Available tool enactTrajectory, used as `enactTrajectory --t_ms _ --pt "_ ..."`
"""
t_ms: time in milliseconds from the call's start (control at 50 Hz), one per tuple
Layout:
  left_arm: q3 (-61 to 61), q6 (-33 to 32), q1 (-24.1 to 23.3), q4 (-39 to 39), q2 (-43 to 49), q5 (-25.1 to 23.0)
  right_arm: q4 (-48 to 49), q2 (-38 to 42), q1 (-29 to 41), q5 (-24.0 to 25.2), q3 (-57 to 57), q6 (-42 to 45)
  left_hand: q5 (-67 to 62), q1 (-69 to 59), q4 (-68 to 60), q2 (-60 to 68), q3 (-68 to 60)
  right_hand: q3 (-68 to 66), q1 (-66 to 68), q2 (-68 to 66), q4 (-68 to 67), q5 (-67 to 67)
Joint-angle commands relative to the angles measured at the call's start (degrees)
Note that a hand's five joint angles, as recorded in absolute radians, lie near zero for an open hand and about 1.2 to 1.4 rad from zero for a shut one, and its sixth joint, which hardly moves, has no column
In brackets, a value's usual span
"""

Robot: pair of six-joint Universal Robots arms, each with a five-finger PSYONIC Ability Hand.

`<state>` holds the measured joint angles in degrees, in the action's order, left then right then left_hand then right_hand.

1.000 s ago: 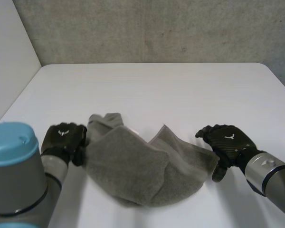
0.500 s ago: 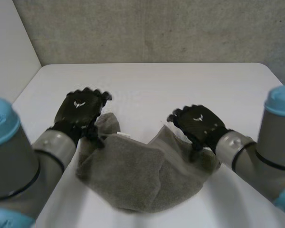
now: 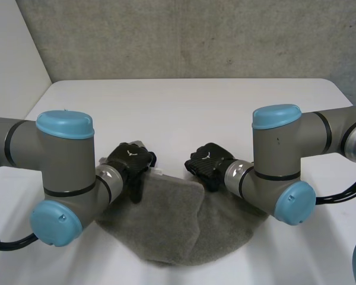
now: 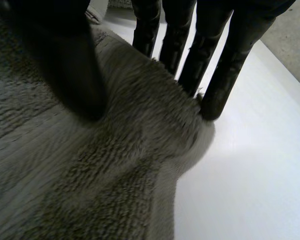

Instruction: Fold the towel.

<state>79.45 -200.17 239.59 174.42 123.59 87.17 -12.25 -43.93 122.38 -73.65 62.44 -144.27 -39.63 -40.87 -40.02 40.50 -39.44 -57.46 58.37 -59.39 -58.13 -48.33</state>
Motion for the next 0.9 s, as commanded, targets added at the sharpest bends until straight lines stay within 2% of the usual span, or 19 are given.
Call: enactTrajectory --t_ms 20,140,180,200,220,240,260,280,300,340,420,460,480,520,560,660,900 --pt "-1.31 -2.68 0.08 -0.14 -1.51 -0.24 1.26 -0.8 -0.04 -0.18 -2.14 -1.45 -30.37 -39.13 -39.98 39.5 -40.56 -22.54 21.63 -20.61 -21.87 -21.67" --pt "-10.37 -2.24 0.08 2.15 -2.48 0.11 6.62 -3.36 -0.04 -3.17 -5.84 -4.97 -30.37 -39.13 -39.98 39.5 -40.56 -22.54 21.63 -20.61 -21.87 -21.67" --pt "-13.97 -1.8 0.17 3.99 -2.65 0.9 16.67 -6.76 -0.82 -7.45 -7.5 -8.38 -30.37 -39.13 -39.98 39.5 -40.56 -22.54 21.63 -20.61 -21.87 -21.67" --pt "-17.63 -0.93 0.52 6.78 -2.91 3.07 16.73 -6.78 -0.83 -7.48 -7.51 -8.4 -30.37 -39.13 -39.98 39.5 -40.56 -22.54 21.63 -20.61 -21.87 -21.67" --pt "-20.97 0.82 0.78 10.46 -3.44 6.92 23.95 -9.57 -1.09 -9.83 -7.07 -9.88 -30.37 -39.13 -39.98 39.5 -40.56 -22.54 21.63 -20.61 -21.87 -21.67" --pt "-21.0 0.84 0.79 10.5 -3.44 6.96 31.77 -13.25 -1.79 -12.11 -5.85 -11.2 -30.37 -39.13 -39.98 39.5 -40.56 -22.54 21.63 -20.61 -21.87 -21.67" --pt "-23.44 2.84 1.05 14.85 -4.49 11.75 31.85 -13.29 -1.8 -12.14 -5.84 -11.21 -30.37 -39.13 -39.98 39.5 -40.56 -22.54 21.63 -20.61 -21.87 -21.67" --pt "-25.03 4.77 1.57 19.5 -6.15 17.02 38.81 -17.12 -3.54 -13.96 -3.57 -12.34 -30.37 -39.13 -39.98 39.5 -40.56 -22.54 21.63 -20.61 -21.87 -21.67" --pt "-25.05 4.79 1.58 19.55 -6.17 17.07 43.92 -20.72 -5.55 -15.02 -1.03 -13.31 -30.37 -39.13 -39.98 39.5 -40.56 -22.54 21.63 -20.61 -21.87 -21.67" --pt "-25.31 6.54 3.06 27.34 -9.49 23.46 45.54 -23.28 -7.05 -15.04 1.09 -13.58 -30.37 -39.13 -39.98 39.5 -40.56 -22.54 21.63 -20.61 -21.87 -21.67" --pt "-23.21 6.73 2.46 30.53 -10.74 22.7 42.92 -24.98 -7.42 -12.75 3.22 -13.59 -30.37 -39.13 -39.98 39.5 -40.56 -22.54 21.63 -20.61 -21.87 -21.67" --pt "-20.65 6.64 2.37 30.27 -11.27 21.47 37.59 -24.98 -8.29 -8.82 5.23 -14.2 -30.37 -39.13 -39.98 39.5 -40.56 -22.54 21.63 -20.61 -21.87 -21.67" --pt "-17.78 6.72 2.28 30.01 -11.53 19.9 37.56 -24.98 -8.3 -8.8 5.24 -14.2 -30.37 -39.13 -39.98 39.5 -40.56 -22.54 21.63 -20.61 -21.87 -21.67" --pt "-14.76 6.73 1.93 29.75 -11.88 18.21 32.57 -25.06 -8.3 -5.04 8.74 -14.2 -30.37 -39.13 -39.98 39.5 -40.56 -22.54 21.63 -20.61 -21.87 -21.67" --pt "-7.85 6.64 0.62 29.66 -12.23 15.15 30.81 -24.98 -8.39 -3.71 10.32 -13.94 -30.37 -39.13 -39.98 39.5 -40.56 -22.54 21.63 -20.61 -21.87 -21.67" --pt "1.73 6.64 -0.09 29.75 -11.36 12.51 28.16 -24.63 -8.48 -2.64 14.72 -13.67 -28.72 -37.48 -38.33 37.85 -38.91 -22.54 21.63 -20.61 -21.87 -21.67" --pt "16.79 6.37 0.61 29.66 -8.98 12.41 23.06 -21.64 -9.27 -2.38 25.01 -9.28 -26.69 -35.46 -36.3 35.82 -36.88 -22.54 21.63 -20.61 -21.87 -21.67"
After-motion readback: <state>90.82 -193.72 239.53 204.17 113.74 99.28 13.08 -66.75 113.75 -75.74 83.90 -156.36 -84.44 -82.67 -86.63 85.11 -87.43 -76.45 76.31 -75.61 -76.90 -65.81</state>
